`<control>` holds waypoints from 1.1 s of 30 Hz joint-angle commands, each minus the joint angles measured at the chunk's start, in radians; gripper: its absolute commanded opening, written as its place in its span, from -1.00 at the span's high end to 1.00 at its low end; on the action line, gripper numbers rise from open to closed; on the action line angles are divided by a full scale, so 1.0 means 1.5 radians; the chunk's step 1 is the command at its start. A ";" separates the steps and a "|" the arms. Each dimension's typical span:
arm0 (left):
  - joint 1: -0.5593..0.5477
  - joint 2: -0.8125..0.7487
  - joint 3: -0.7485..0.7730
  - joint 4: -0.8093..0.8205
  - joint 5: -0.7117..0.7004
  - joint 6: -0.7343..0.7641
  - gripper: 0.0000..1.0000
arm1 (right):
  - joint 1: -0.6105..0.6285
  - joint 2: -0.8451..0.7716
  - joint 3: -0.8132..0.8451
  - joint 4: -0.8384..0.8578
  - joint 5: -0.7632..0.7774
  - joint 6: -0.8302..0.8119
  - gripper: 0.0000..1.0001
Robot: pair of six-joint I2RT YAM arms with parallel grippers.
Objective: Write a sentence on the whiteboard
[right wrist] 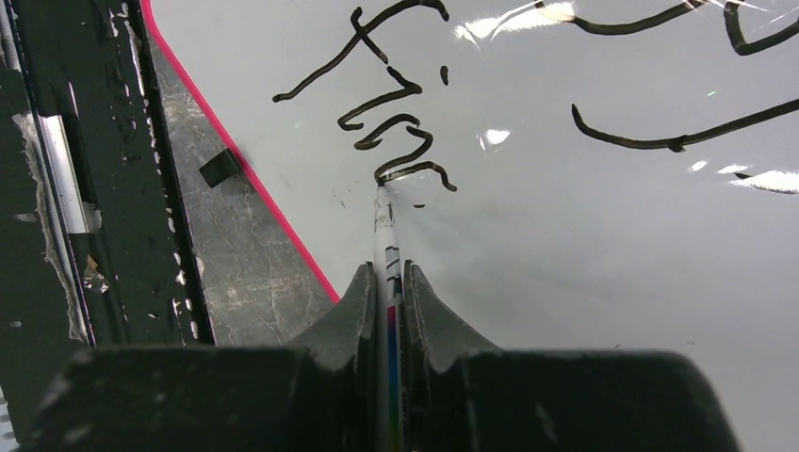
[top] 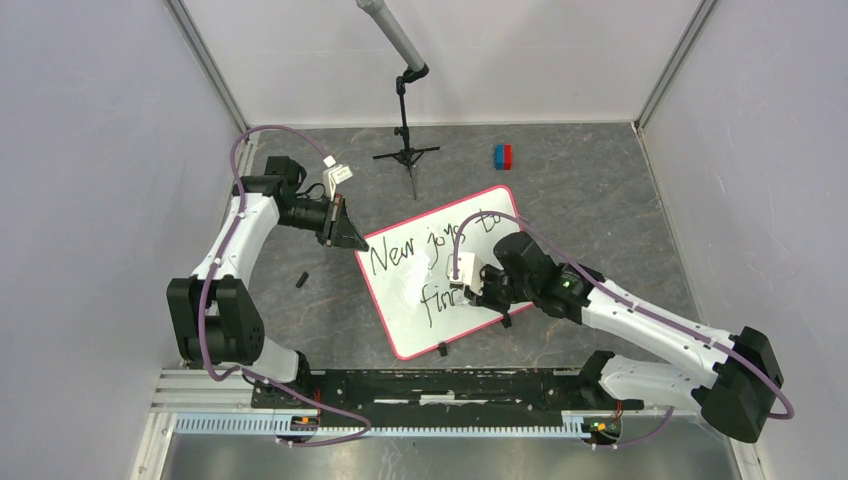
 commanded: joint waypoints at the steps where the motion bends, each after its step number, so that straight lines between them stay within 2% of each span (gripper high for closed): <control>1: -0.006 0.001 0.001 0.013 -0.036 0.008 0.95 | -0.002 -0.008 0.006 -0.006 0.052 -0.018 1.00; 22: -0.006 0.000 0.006 0.013 -0.036 0.007 0.95 | -0.030 0.018 0.116 0.004 0.120 -0.026 1.00; 33: -0.006 0.001 0.007 0.013 -0.034 0.004 0.95 | -0.033 0.017 0.104 -0.006 0.096 -0.025 1.00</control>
